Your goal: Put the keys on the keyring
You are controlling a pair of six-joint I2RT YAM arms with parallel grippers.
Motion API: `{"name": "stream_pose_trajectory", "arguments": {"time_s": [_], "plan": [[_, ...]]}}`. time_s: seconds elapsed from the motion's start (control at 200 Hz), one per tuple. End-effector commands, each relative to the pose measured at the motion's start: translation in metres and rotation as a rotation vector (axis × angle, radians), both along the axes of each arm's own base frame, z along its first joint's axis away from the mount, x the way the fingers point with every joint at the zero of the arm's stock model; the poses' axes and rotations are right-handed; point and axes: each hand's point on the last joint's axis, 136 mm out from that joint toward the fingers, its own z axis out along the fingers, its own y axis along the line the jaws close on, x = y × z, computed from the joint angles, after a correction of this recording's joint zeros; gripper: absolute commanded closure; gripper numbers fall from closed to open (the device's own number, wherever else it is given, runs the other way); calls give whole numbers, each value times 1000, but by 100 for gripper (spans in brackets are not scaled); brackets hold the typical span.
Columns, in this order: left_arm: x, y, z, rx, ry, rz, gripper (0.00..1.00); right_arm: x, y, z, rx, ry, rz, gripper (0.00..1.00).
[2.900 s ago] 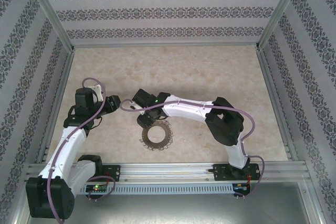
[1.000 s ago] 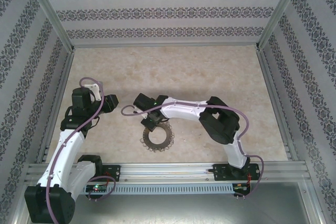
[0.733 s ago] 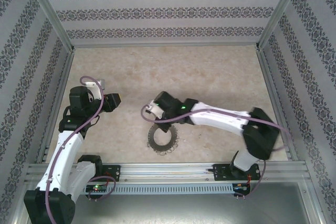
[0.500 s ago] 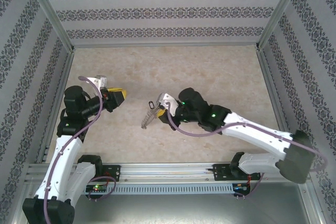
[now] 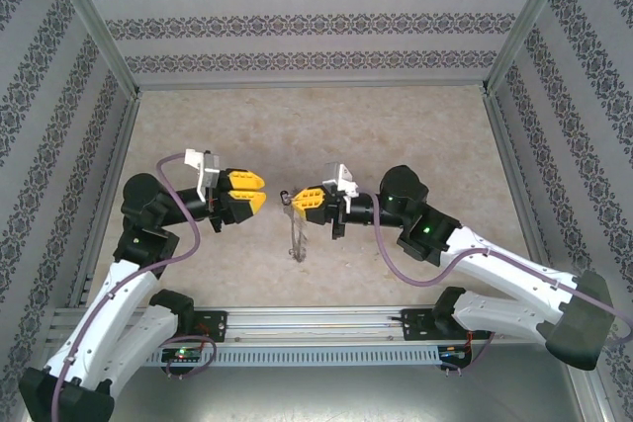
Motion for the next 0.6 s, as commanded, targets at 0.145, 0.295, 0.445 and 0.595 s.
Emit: {"name": "stream_pose_trajectory", "arguments": {"time_s": [0.145, 0.295, 0.445, 0.595], "plan": [[-23, -16, 13, 53, -157, -91, 64, -13, -8, 39, 140, -78, 59, 100], [-29, -17, 22, 52, -191, -97, 64, -9, -8, 38, 139, -77, 42, 100], [-35, -18, 26, 48, -205, -122, 65, 0, -12, 38, 145, -73, 7, 100], [-39, -27, 20, 54, -192, -164, 69, 0, -11, 42, 158, -78, 23, 100]]}}
